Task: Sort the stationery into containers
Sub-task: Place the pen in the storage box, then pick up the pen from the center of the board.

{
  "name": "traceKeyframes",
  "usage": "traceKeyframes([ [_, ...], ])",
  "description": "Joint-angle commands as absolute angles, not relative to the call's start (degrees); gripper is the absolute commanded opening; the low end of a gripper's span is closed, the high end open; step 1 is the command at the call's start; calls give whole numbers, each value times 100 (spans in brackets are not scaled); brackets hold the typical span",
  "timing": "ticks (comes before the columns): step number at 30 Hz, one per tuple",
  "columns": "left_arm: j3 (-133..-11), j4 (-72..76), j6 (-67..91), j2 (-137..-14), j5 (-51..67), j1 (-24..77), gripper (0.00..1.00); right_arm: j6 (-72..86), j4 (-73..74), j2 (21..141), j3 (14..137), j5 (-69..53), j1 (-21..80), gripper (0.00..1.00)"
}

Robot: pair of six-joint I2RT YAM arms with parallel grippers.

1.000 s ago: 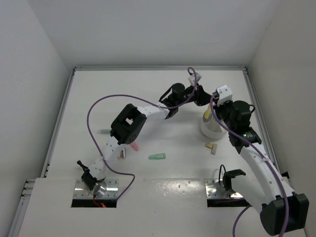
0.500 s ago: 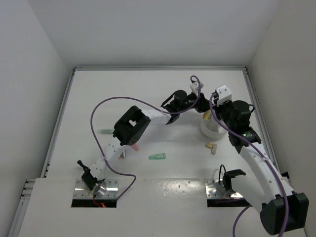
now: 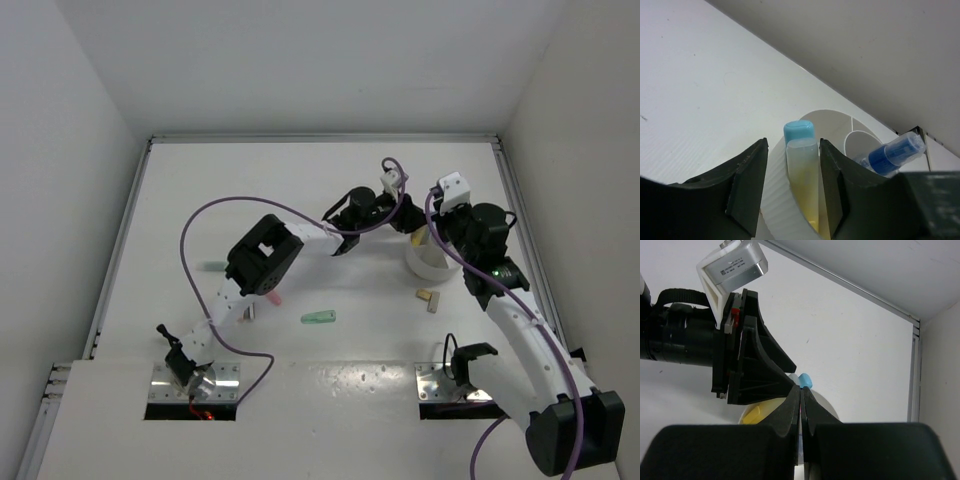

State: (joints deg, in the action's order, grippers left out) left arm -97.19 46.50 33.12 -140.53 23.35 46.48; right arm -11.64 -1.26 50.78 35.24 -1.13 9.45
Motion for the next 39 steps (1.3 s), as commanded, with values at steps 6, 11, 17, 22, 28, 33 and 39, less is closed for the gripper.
traceKeyframes([
  [6, -9932, 4527, 2936, -13281, 2127, 4632, 60, -1204, -334, 5089, 3507, -246, 914, 0],
  [11, -9810, 4359, 2883, -12965, 1873, 4579, 63, -1204, -334, 5036, 3507, -298, 914, 0],
  [17, -7984, 2985, 3655, -11209, -930, 4386, 0, -1204, -281, 4922, 3507, -299, 914, 0],
  [22, -7420, -1414, 6493, -9952, -3153, 3789, 51, -1204, -168, 4922, 3507, -500, 914, 36],
  [28, -6478, -3925, 8813, -8667, -3366, 2647, 82, -1204, -167, 4869, 3560, -615, 914, 65],
  [33, -5977, -4087, 8991, -8174, -3287, 1970, 82, -1204, -105, 4764, 3560, -738, 914, 65],
  [39, -5661, -4228, 8825, -8322, -2752, 1135, 81, -1204, -105, 4658, 3560, -738, 914, 65],
])
